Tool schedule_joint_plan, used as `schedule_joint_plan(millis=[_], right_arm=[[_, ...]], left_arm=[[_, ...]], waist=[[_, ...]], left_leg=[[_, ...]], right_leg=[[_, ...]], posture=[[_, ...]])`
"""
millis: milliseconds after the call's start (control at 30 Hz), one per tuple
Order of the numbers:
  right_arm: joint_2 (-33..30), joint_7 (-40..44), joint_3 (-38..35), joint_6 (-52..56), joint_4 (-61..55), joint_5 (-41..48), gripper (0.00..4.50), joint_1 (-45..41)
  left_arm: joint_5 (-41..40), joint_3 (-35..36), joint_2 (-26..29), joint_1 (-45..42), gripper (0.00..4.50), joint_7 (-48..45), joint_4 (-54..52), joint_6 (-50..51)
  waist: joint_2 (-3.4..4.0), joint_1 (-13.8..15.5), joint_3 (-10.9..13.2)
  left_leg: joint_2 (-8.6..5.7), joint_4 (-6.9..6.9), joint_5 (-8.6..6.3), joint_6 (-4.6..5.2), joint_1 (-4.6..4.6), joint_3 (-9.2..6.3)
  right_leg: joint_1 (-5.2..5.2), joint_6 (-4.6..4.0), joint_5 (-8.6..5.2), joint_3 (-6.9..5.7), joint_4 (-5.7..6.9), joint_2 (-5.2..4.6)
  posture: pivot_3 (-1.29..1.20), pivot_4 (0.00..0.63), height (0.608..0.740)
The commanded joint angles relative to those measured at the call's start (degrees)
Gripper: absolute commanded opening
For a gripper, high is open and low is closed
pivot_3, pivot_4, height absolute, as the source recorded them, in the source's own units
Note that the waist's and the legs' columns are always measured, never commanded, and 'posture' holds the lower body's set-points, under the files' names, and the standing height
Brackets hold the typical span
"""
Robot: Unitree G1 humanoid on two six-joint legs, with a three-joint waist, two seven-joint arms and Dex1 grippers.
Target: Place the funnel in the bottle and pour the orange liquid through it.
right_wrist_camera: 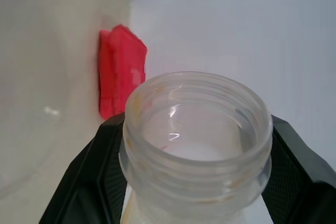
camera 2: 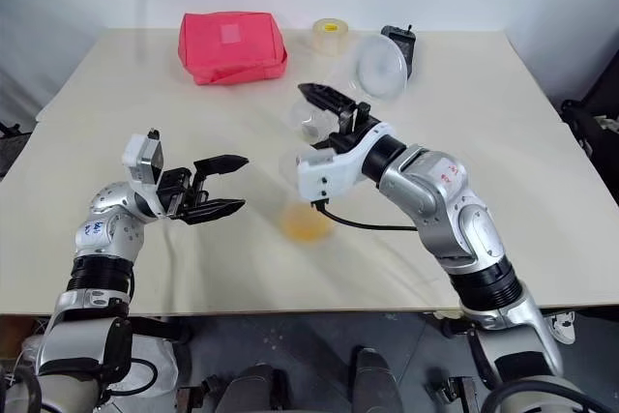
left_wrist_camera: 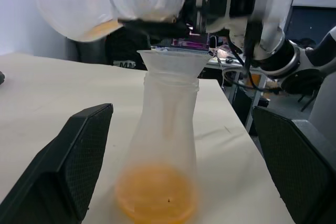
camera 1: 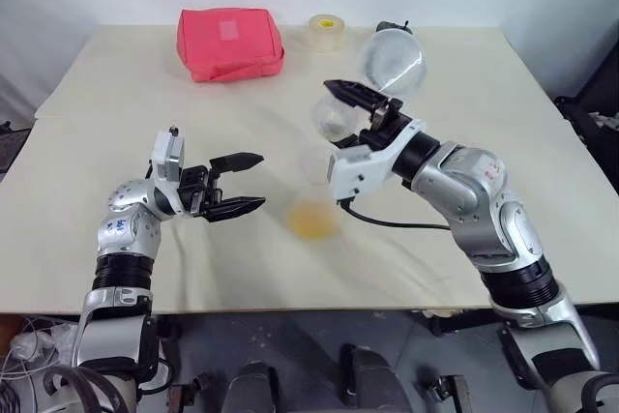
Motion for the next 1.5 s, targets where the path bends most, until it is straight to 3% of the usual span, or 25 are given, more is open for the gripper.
schedule_joint_plan(millis=[33,167,367,767,800,900,1100,1300,1500], right_arm=[[5.3,2.2,-6.2,14.0,-6.3,8.4,2.84,1.0],[12.0,1.4,-13.6,32.7,-8.7,16.1,2.84,0.5],[15.3,-3.4,-25.9,42.9,-6.3,27.6,2.84,1.1],[14.9,-10.9,-32.9,39.5,-1.5,39.4,2.84,8.0],[14.9,-11.4,-33.2,38.9,-1.6,40.3,3.56,8.6],[14.3,-12.3,-32.9,38.4,-2.6,42.6,4.47,9.8],[12.2,-12.9,-31.6,37.5,-4.6,45.6,4.49,10.7],[9.6,-12.5,-33.4,37.0,-7.2,51.8,4.49,7.3],[0.6,-1.4,-33.2,40.8,-13.4,64.8,4.49,7.4]], left_arm=[[-0.3,0.4,0.0,-0.4,4.50,-0.9,-1.3,-1.1],[-0.2,0.1,0.1,0.2,4.50,-0.4,-1.9,-0.5],[0.9,0.0,0.2,0.5,4.50,1.9,-1.9,-0.2],[4.2,0.2,1.1,-1.6,4.50,7.9,0.1,0.6],[4.2,0.2,1.1,-1.9,4.50,8.7,-0.1,1.8],[4.1,0.4,1.3,-2.5,4.50,11.1,-0.5,3.9],[6.0,0.2,1.6,-3.1,4.50,17.3,-1.7,6.8],[3.7,0.3,2.3,-0.5,4.50,15.2,-7.0,9.1],[2.4,0.3,4.7,2.3,4.50,11.8,-10.7,11.8]], waist=[[0.00,0.0,0.0],[0.00,0.1,0.0],[0.01,0.1,0.0],[0.04,0.0,0.0],[0.04,0.0,0.0],[0.04,0.0,0.0],[0.04,0.0,0.0],[0.04,0.0,0.0],[0.04,0.1,0.0]], left_leg=[[0.00,0.00,0.00,0.00,0.00,0.00],[0.00,0.01,0.00,0.00,0.00,-0.02],[-0.01,-0.01,0.00,0.00,0.00,-0.02],[-0.01,-0.19,0.01,-0.03,0.06,0.02],[-0.01,-0.19,0.01,-0.03,0.06,0.02],[-0.01,-0.19,0.01,-0.03,0.06,0.05],[-0.01,-0.21,0.02,-0.04,0.07,0.04],[-0.01,-0.24,0.02,-0.05,0.08,0.04],[0.00,-0.35,0.03,-0.06,0.13,0.05]], right_leg=[[-0.01,0.00,0.00,-0.02,0.02,0.00],[0.01,0.00,0.00,-0.03,0.05,0.00],[0.00,0.00,0.00,-0.04,0.04,-0.02],[-0.04,0.00,0.00,-0.02,0.04,-0.01],[-0.03,0.00,0.00,-0.02,0.03,-0.02],[-0.04,0.00,0.00,-0.01,0.02,-0.03],[-0.03,0.00,0.00,0.00,0.02,-0.02],[-0.05,0.00,0.00,-0.01,0.01,-0.02],[-0.05,0.00,0.00,0.01,-0.02,-0.02]], posture=[[0.00,0.150,0.740],[0.00,0.150,0.740],[0.00,0.150,0.740],[0.00,0.150,0.740],[0.00,0.150,0.740],[0.00,0.150,0.740],[0.00,0.150,0.740],[0.00,0.150,0.740],[0.00,0.150,0.740]])
